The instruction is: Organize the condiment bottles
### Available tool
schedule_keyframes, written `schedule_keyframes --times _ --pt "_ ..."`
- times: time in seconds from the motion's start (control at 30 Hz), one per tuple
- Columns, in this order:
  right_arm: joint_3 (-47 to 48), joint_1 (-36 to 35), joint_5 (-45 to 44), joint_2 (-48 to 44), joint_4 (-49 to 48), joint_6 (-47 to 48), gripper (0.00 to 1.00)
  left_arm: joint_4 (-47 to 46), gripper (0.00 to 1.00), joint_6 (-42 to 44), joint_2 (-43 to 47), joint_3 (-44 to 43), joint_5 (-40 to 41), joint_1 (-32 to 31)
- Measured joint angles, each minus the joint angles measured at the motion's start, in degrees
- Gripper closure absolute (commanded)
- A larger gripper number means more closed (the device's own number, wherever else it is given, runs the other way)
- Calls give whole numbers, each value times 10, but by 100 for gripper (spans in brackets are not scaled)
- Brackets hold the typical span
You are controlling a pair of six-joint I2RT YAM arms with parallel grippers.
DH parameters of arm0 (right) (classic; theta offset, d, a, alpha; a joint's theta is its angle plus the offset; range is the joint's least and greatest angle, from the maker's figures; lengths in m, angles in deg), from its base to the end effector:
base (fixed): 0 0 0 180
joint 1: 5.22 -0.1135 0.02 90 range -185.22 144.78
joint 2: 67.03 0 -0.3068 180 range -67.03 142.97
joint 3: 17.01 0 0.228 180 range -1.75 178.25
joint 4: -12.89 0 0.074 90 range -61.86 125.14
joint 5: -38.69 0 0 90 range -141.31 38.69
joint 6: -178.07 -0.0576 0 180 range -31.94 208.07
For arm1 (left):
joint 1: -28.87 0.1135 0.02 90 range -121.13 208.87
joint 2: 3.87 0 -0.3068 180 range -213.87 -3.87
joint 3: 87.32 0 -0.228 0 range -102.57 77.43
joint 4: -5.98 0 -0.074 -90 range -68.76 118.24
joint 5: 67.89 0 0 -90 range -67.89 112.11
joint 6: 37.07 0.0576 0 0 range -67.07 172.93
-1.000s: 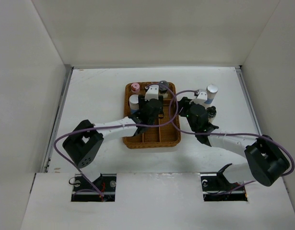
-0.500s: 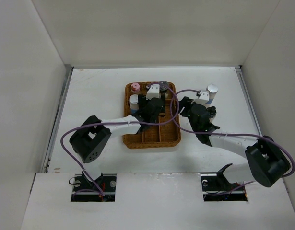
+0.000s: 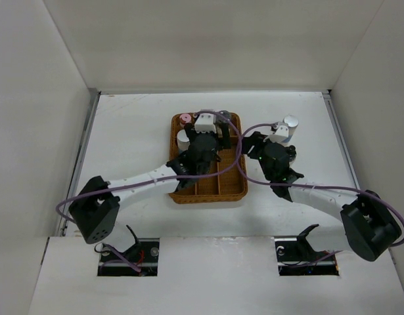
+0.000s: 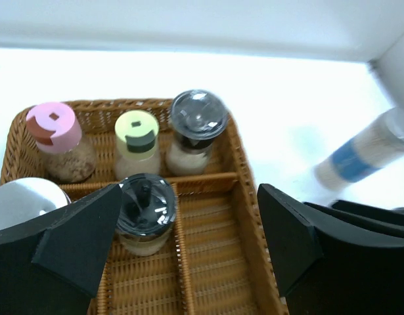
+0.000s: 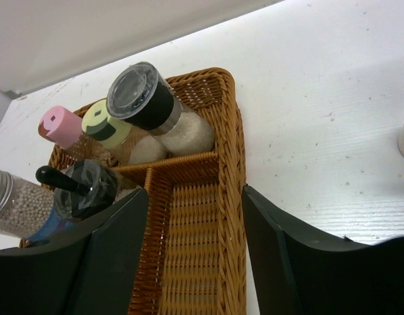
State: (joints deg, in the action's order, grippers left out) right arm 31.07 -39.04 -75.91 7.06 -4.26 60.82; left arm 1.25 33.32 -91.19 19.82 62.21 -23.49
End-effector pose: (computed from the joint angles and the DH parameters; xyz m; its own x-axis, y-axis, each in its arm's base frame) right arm 0.2341 0.1279 0.2891 -0.1890 0.3745 -0.9078 -0.0875 0.9143 0.3954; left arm 0.2387 -0.2488 0.3431 -0.1704 -0.1994 -0.9650 0.1707 0.9585 -0.2282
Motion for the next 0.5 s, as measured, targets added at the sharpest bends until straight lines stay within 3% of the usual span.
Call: schedule_keyframes --times 0.07,0.2,0.27,0.4,0.5 --pt "0 0 0 -1 3 1 44 -11 22 1 26 19 1 -7" --pt "0 -2 0 -18 19 5 64 -24 54 -2 83 85 2 -21" --pt "0 -3 0 -39 30 4 68 -28 61 -3 119 128 -1 -32" --pt "0 2 -1 -86 66 1 62 -44 71 -5 195 215 -27 -68" --pt "0 16 -15 -127 125 -16 40 -53 77 -14 260 289 -47 -99"
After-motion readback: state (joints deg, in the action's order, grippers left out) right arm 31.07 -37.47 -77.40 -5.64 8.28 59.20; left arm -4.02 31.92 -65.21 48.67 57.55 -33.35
